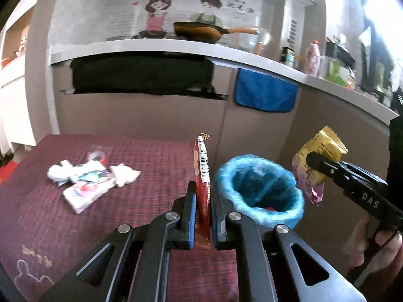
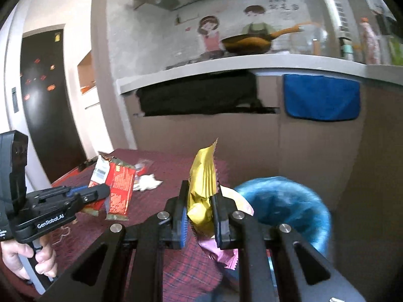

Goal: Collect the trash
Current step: 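Carry the red wrapper and yellow chip bag over the blue bin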

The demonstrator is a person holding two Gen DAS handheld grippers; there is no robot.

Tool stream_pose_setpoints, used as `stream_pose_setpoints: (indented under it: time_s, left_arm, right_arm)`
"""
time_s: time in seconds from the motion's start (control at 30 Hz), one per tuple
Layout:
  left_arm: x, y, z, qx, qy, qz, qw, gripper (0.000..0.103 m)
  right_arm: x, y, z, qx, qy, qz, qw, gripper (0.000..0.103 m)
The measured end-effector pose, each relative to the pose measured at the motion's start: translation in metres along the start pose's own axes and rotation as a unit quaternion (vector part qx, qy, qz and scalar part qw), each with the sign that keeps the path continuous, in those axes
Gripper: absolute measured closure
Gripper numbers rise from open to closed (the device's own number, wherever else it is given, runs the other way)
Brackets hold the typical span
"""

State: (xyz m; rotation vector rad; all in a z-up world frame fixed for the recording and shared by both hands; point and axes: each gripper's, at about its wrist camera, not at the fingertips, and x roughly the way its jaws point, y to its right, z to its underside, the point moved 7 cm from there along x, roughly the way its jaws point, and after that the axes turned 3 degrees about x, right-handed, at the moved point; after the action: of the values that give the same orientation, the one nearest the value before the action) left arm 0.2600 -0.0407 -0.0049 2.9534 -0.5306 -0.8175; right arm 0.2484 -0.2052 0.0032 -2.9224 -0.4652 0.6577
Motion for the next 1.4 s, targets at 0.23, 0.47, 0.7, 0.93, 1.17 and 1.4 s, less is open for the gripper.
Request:
stream_pose_setpoints:
  time_s: [0.23,0.47,0.7,0.93,1.17,1.4]
  left_arm:
    - [0.022,0.043,0.000,0.020,-0.001,0.025,0.9995,0.093]
    - [0.063,0.070,0.005,0.037,-0.027,0.051,0.9977,0.093]
    - [0.102,0.077,0.009,0.034,-0.044,0.058,0.9968,0.093]
    - [0.125,0.070,0.001,0.018,-0.043,0.061,0.9970,0.093]
    - [0.136,0.075,-0.013,0.013,-0.032,0.074,0.9967,0.093]
    - [0.158,0.080,-0.020,0.000,-0.035,0.100,0.9943,0.093]
  right_arm:
    - [-0.020,0.053,0.003,0.020,0.016,0.057,0.998,0.089]
    - [-0.008,0.095,0.016,0.059,0.005,0.078,0.995,0.089]
    - [0.012,0.124,0.032,0.086,-0.022,0.086,0.992,0.089]
    - [0.028,0.131,0.037,0.101,-0.030,0.076,0.992,0.089]
    - [0.037,0.127,0.030,0.096,-0.022,0.067,0.993,0.089]
    - [0.049,0.123,0.024,0.087,-0.019,0.059,0.994,0.089]
